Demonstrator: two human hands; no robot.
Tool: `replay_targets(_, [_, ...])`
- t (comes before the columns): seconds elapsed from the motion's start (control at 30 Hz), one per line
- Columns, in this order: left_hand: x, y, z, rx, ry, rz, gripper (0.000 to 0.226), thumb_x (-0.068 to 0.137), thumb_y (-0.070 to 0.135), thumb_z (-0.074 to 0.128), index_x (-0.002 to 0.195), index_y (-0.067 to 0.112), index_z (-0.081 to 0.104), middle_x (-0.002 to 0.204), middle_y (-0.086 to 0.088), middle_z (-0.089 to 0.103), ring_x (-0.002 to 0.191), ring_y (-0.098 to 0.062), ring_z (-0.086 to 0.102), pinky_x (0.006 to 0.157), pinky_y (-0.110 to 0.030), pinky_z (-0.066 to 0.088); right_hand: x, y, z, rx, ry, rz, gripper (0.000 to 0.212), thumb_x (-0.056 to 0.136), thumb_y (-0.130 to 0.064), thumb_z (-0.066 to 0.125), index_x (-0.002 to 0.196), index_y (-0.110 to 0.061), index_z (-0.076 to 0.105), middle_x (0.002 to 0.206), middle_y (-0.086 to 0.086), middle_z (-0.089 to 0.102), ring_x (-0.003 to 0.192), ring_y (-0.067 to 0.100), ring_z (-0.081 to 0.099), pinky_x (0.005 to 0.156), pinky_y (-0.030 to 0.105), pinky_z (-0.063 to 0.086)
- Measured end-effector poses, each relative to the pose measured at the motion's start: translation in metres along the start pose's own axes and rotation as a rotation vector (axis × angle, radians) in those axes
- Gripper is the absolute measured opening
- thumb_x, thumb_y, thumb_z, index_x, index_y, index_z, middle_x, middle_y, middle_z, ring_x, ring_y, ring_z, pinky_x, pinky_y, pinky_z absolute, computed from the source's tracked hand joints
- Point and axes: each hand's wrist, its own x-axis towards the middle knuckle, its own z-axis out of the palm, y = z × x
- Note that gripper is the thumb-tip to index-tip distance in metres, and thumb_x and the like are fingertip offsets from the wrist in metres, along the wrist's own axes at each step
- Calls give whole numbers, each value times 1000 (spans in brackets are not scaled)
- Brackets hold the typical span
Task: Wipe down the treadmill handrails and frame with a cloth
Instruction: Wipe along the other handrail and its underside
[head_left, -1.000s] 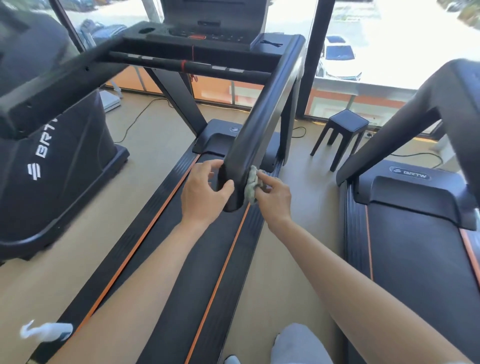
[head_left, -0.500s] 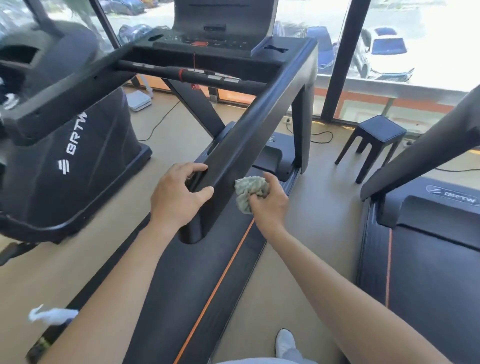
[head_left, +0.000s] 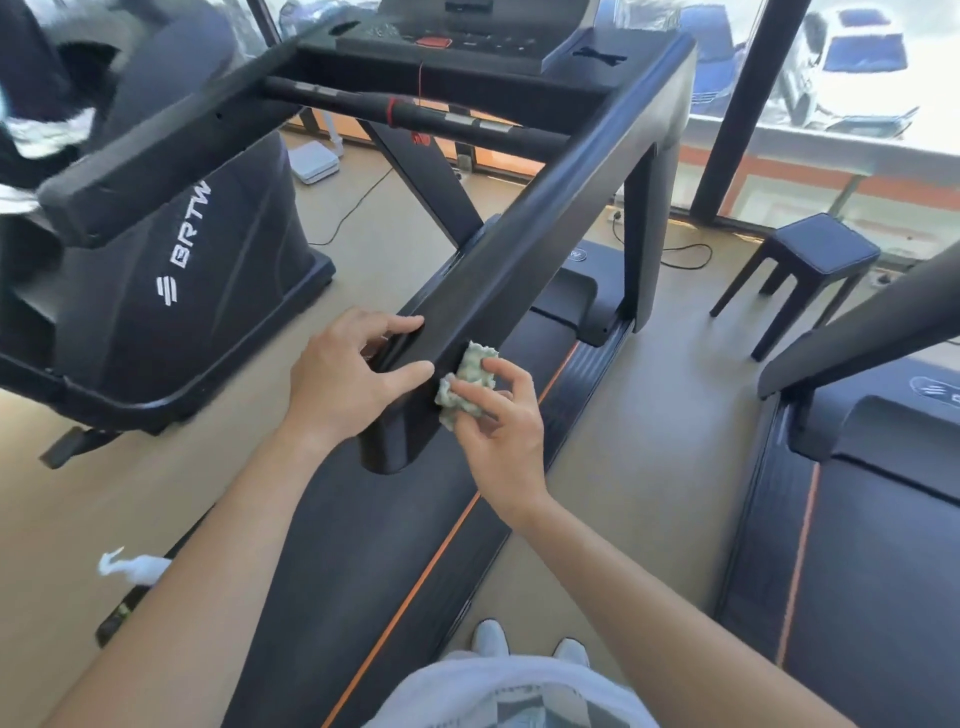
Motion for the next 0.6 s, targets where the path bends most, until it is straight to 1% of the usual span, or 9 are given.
replay_targets(0.07, [0, -2, 0, -10, 8, 15, 52, 63, 63, 73, 113, 53, 67, 114, 24, 65, 99, -7, 65, 90, -44, 56, 6, 1, -5, -12, -3, -2, 38, 82, 12, 68, 108, -14, 79, 121, 6, 57, 108, 1, 56, 82, 19, 54])
replay_targets(0.13, [0, -5, 1, -33, 10, 17, 51, 64, 62, 74, 114, 53, 68, 114, 25, 65, 100, -6, 65, 89, -44, 57, 19, 1, -8, -10, 28, 25, 42, 83, 9, 71, 118, -14, 74, 113, 3, 64, 102, 1, 61, 82, 15, 52])
replay_targets(0.2, [1, -7, 2, -55, 14, 15, 48, 66, 58, 78, 113, 52, 70, 114, 26, 66, 101, -4, 65, 89, -43, 57, 36, -2, -10, 4, 99, 109, 46, 84, 2, 74, 124, -18, 65, 107, -5, 67, 96, 3, 64, 82, 16, 52])
replay_targets(0.27, [0, -10, 3, -73, 27, 14, 45, 69, 52, 83, 113, 51, 71, 114, 26, 66, 102, -1, 64, 89, -41, 57, 53, -1, -13, 27, 196, 193, 43, 84, -5, 77, 121, -18, 59, 103, -10, 67, 91, 1, 63, 79, 14, 52])
replay_targets(0.37, [-1, -15, 5, -102, 41, 35, 43, 73, 43, 87, 114, 46, 73, 115, 25, 67, 105, 1, 63, 89, -38, 56, 67, 5, -16, -28, 281, 274, 32, 83, -16, 80, 109, -22, 62, 102, -12, 66, 86, 3, 60, 75, 13, 46])
replay_targets(0.43, [-1, -16, 6, -103, 52, 59, 44, 73, 48, 84, 115, 45, 73, 117, 24, 67, 106, 1, 63, 88, -35, 56, 64, 6, -12, -70, 255, 307, 19, 84, -24, 79, 99, -25, 67, 92, -13, 68, 80, 3, 59, 76, 20, 47])
replay_targets(0.5, [0, -16, 7, -84, 62, 73, 44, 72, 51, 81, 114, 44, 73, 116, 24, 67, 105, 0, 64, 86, -33, 56, 54, 6, -6, -70, 219, 318, 10, 86, -29, 77, 91, -24, 71, 84, -9, 69, 76, 4, 58, 75, 25, 48])
replay_targets(0.53, [0, -15, 6, -70, 65, 74, 43, 72, 50, 83, 113, 44, 73, 115, 24, 67, 103, -1, 64, 83, -31, 55, 47, 5, -4, -67, 211, 312, 9, 87, -29, 77, 90, -22, 72, 83, -8, 68, 75, 3, 57, 74, 24, 47])
replay_targets(0.6, [4, -12, 4, -22, 59, 73, 41, 71, 48, 87, 110, 44, 73, 109, 23, 67, 96, -3, 64, 77, -26, 52, 33, 2, 0, -55, 190, 276, 5, 88, -22, 76, 90, -18, 75, 90, -9, 66, 78, 0, 56, 72, 15, 43])
